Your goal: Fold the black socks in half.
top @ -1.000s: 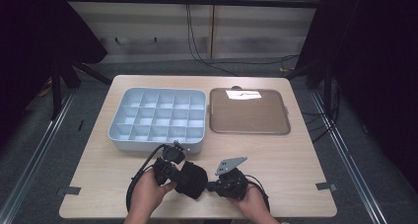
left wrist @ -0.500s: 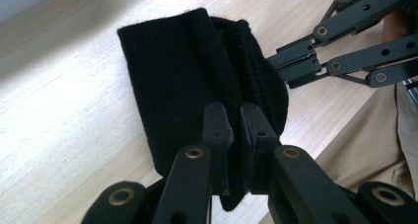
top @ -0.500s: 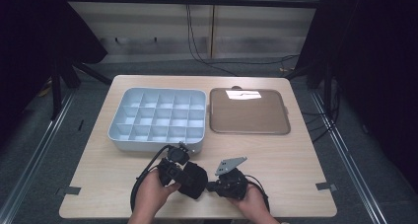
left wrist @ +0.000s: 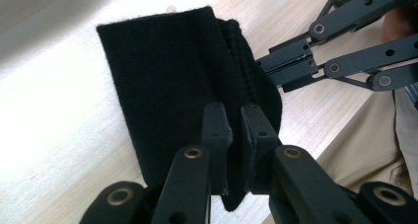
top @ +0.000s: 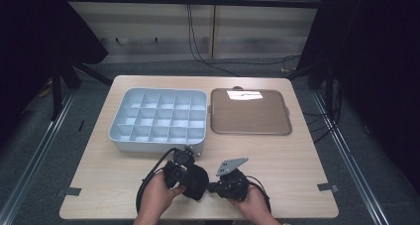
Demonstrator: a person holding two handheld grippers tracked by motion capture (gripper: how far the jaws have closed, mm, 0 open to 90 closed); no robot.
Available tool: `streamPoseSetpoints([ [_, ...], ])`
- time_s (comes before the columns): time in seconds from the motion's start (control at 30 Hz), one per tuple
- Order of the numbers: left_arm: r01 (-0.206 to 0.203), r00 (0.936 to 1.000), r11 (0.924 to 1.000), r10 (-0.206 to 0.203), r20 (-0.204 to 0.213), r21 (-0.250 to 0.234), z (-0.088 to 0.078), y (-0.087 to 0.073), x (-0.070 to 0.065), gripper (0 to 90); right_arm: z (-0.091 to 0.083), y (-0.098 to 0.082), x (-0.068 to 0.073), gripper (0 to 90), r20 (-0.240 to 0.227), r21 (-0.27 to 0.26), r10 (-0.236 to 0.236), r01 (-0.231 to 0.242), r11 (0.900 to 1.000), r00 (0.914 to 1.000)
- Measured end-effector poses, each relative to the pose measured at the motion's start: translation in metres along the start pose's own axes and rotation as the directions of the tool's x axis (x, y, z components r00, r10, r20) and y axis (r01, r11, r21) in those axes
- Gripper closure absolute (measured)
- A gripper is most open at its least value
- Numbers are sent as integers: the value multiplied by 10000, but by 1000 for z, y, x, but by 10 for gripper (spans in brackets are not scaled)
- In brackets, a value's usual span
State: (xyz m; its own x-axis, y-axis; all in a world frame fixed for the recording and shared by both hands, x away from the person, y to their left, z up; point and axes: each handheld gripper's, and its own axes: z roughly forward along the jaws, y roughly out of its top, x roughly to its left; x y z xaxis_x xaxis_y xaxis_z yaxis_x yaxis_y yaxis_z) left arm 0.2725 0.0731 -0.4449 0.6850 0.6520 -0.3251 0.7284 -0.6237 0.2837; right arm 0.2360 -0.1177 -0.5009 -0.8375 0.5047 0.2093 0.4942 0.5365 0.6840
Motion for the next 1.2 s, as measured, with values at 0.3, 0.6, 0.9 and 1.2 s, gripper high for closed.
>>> streamPoseSetpoints([
  [0.3, 63, 9997, 10000, -64, 241, 29, 7, 0, 0, 782, 0, 0, 0, 877, 20, 5, 14, -14, 10000, 10000],
  [0.6, 36, 9996, 10000, -35, 277, -14, 9, -2, 2, 763, 0, 0, 0, 875, 18, 3, 20, -20, 10000, 10000],
  [0.9, -95, 9999, 10000, 96, 122, -20, 9, -2, -1, 756, -9, -1, -4, 864, 239, -159, 118, -114, 9998, 9996],
  [1.2, -82, 9999, 9999, 83, 93, -88, 11, -2, -2, 756, -16, -4, -11, 863, 453, -194, 261, -253, 9995, 9986],
])
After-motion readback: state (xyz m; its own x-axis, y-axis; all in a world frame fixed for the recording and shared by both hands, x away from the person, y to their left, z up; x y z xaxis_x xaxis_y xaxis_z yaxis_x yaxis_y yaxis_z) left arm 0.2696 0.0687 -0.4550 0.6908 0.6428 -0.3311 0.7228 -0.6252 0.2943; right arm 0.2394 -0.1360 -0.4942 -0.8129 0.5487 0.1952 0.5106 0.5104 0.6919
